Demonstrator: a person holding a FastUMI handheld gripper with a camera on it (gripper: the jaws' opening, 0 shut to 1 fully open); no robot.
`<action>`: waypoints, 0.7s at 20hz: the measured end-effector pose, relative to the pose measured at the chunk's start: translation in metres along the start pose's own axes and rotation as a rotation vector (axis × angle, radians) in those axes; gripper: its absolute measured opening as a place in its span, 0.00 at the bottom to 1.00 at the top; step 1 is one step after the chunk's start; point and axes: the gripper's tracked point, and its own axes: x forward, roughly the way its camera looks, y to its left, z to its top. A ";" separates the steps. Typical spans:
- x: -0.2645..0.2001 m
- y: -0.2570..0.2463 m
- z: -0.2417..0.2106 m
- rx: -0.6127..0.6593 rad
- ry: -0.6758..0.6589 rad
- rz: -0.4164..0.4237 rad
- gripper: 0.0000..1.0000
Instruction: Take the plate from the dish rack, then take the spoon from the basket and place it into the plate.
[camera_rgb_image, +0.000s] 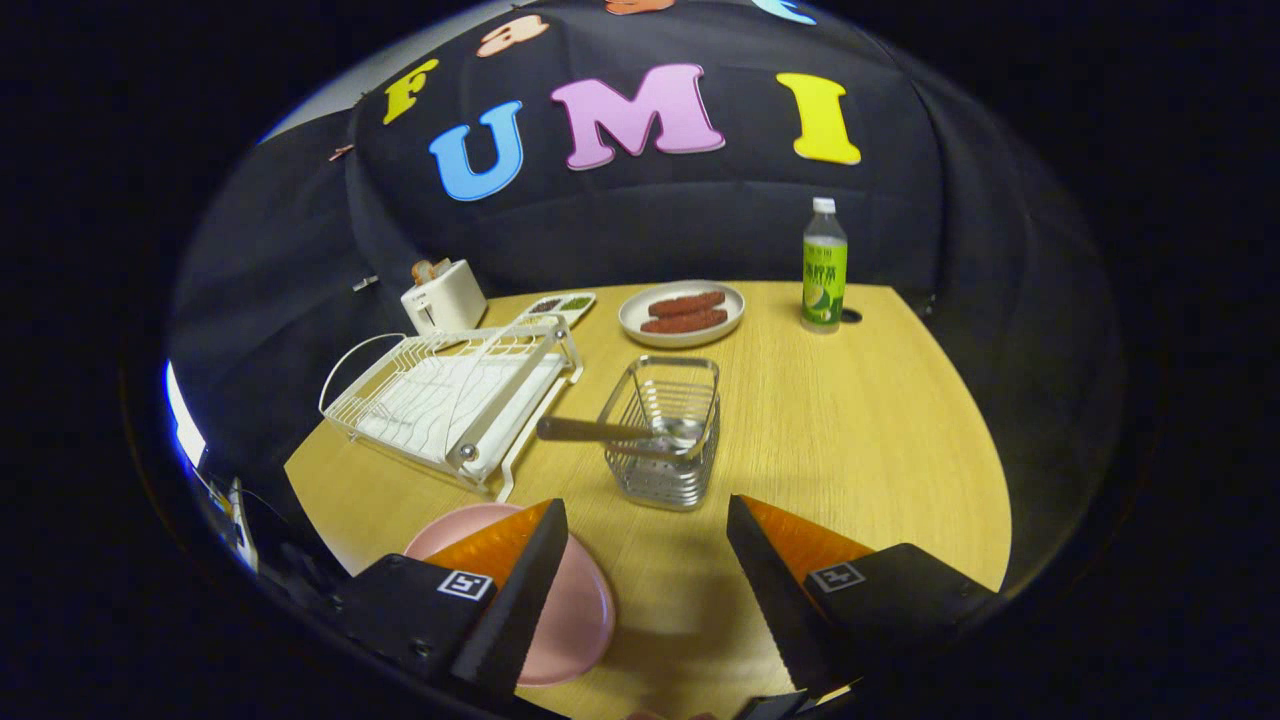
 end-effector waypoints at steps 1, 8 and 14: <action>0.000 0.001 0.010 -0.032 -0.036 -0.001 0.99; 0.019 0.033 0.034 -0.205 -0.129 0.051 0.98; 0.057 0.029 0.028 -0.316 -0.160 0.013 0.98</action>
